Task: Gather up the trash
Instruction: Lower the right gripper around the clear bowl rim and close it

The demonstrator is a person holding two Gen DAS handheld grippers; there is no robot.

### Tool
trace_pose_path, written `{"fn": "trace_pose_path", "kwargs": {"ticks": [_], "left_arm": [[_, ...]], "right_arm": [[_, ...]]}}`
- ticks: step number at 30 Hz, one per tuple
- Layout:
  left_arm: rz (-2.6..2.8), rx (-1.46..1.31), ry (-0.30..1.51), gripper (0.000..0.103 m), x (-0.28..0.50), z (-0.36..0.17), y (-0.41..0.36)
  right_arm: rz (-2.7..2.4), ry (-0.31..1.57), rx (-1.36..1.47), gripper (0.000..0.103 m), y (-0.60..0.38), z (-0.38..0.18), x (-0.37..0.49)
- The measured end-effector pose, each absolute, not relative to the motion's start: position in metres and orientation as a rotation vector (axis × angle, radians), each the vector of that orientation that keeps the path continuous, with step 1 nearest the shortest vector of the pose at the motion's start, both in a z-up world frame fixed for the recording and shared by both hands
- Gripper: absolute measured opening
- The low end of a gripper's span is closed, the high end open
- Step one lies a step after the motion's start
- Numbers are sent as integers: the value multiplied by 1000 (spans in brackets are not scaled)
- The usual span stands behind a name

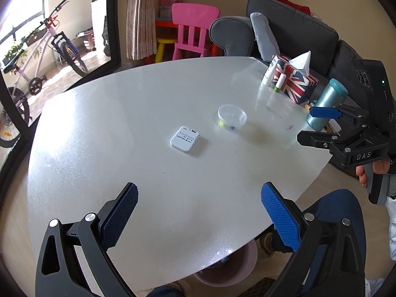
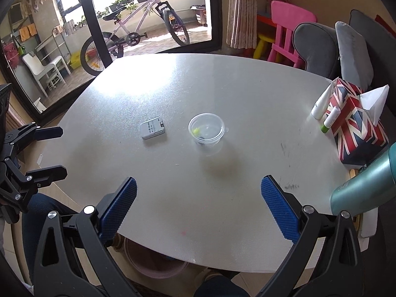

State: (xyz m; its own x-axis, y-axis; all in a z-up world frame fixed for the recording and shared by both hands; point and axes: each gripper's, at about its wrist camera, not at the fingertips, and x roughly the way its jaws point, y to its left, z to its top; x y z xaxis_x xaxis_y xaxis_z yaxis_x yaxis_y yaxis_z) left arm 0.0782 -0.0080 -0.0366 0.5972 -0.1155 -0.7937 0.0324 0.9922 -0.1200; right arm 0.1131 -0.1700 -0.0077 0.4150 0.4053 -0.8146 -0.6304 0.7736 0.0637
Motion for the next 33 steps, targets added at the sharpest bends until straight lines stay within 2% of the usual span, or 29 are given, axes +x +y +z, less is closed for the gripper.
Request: {"fn": "trace_pose_path", "kwargs": {"ticks": [33], "left_arm": [[-77,-123,1007,96,129,-66,13]], "right_arm": [[622,1139,-393,99,-81,-78,229]]}}
